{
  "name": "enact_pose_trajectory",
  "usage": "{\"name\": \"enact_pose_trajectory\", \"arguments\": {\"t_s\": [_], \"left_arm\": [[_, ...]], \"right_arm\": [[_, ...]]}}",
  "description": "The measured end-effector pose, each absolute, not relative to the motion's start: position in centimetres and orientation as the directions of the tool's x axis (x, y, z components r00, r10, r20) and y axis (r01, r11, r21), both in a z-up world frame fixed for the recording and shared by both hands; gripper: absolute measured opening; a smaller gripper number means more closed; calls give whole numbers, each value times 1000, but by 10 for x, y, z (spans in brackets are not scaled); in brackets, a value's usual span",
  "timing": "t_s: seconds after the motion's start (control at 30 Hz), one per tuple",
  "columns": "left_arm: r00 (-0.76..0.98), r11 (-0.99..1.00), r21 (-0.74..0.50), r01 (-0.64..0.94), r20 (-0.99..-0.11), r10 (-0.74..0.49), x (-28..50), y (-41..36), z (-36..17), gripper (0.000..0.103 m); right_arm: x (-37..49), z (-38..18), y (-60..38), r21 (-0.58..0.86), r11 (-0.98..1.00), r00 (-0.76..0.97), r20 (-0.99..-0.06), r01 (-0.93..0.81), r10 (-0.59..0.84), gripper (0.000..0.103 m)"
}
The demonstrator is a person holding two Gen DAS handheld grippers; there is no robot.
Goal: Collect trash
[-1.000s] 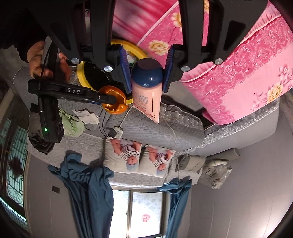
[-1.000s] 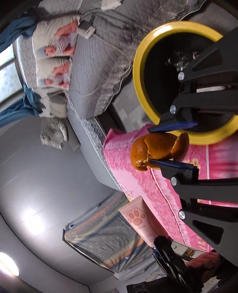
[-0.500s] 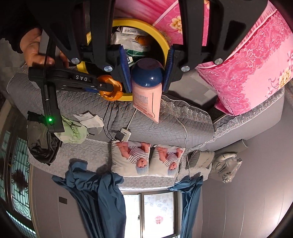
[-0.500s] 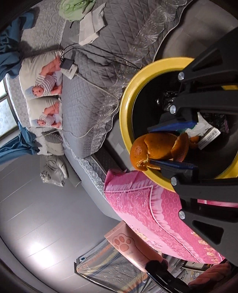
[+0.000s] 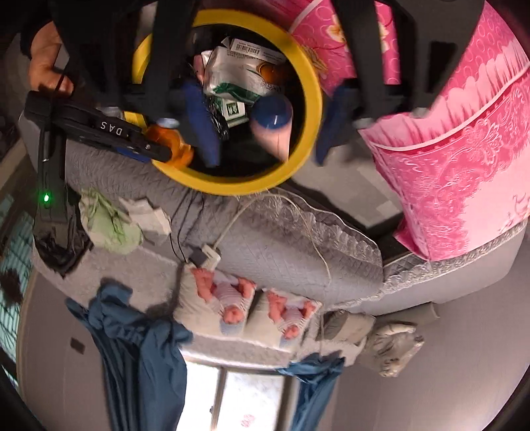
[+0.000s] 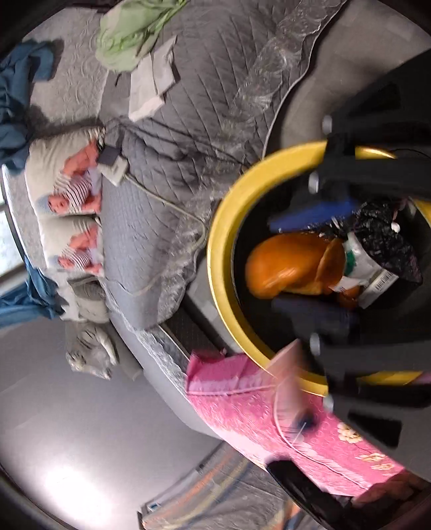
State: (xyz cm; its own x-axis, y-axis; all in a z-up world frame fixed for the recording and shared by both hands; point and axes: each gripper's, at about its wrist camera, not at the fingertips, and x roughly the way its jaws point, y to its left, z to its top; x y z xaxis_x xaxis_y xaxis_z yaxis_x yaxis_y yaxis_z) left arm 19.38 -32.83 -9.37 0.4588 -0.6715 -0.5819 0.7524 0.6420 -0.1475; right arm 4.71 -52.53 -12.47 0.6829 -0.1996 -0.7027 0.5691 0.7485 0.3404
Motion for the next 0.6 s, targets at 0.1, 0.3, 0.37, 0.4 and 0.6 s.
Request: {"name": "enact_pose_trajectory", "arguments": {"t_s": [0.1, 0.3, 0.37, 0.4, 0.6], "left_arm": [[533, 688, -141, 712, -529, -660, 193, -300, -81, 88], [651, 771, -143, 620, -455, -608, 183, -238, -51, 95], [672, 780, -133, 612, -433, -601, 175, -214, -43, 95], [694, 796, -118, 594, -424, -581, 172, -202, -39, 95], [797, 876, -98, 473, -377, -472, 144, -132, -20, 95]], "right_arm": [[45, -113, -522, 273, 743, 665, -687, 611, -294, 71], [48, -93, -505, 203, 732, 651, -645, 651, -400, 95], [51, -85, -490, 169, 746, 655, -626, 644, -424, 95], [52, -81, -482, 164, 756, 667, -612, 633, -426, 95], [53, -46, -409, 186, 875, 806, -507, 447, -305, 95]]}}
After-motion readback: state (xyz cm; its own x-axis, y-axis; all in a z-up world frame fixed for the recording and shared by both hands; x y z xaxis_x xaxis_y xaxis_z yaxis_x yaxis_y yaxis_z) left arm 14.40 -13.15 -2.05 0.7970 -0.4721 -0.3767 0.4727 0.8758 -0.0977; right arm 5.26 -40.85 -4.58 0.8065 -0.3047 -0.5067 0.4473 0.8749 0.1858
